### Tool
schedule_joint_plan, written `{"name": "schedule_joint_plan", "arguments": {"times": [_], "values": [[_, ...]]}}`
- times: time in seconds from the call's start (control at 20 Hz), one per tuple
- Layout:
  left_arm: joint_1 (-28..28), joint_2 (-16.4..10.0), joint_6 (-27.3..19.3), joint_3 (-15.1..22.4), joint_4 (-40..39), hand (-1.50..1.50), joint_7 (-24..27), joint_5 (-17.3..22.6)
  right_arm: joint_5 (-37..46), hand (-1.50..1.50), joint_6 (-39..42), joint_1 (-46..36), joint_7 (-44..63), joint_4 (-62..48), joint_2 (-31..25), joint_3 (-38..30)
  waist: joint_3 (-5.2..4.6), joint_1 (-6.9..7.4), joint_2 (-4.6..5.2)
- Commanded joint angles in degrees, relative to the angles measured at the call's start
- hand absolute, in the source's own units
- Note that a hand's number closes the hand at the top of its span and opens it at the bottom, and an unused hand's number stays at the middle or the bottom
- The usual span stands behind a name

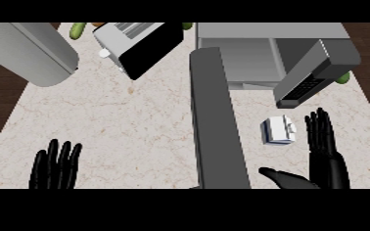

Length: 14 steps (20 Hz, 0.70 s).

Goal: Pick up the milk, place it into the microwave and close the microwave

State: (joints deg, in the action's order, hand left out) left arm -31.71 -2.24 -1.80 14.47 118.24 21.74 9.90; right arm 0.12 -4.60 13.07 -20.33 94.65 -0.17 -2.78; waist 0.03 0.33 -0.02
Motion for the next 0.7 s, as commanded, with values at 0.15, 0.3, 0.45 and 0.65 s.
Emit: {"name": "schedule_joint_plan", "arguments": {"times": [0.15, 0.3, 0.45, 0.65], "values": [[-3.5, -1.2, 2.2, -0.4, -2.2, -1.5, 4.9, 0.7, -1.5, -1.5, -4.9, -3.3, -12.3, -17.5, 0.2, -2.9, 0.02, 0.13, 0.02], [-8.3, 1.0, 0.5, 5.9, 0.1, -1.5, 5.7, -2.4, -2.8, -1.5, -3.2, -6.1, -11.6, -21.0, -2.1, -7.3, 0.02, 0.31, -0.02], [-9.5, -1.4, 1.9, 3.2, 0.9, -1.5, 7.7, -1.1, -1.4, -1.5, -4.5, -7.6, -15.2, -25.4, -1.2, -6.8, -0.01, 0.16, -0.04], [-7.3, -1.1, 1.6, 3.1, -2.2, -1.5, 8.9, -0.8, -1.7, -1.5, -3.3, -12.6, -20.2, -35.6, -3.6, -9.2, 0.0, 0.13, 0.0]]}}
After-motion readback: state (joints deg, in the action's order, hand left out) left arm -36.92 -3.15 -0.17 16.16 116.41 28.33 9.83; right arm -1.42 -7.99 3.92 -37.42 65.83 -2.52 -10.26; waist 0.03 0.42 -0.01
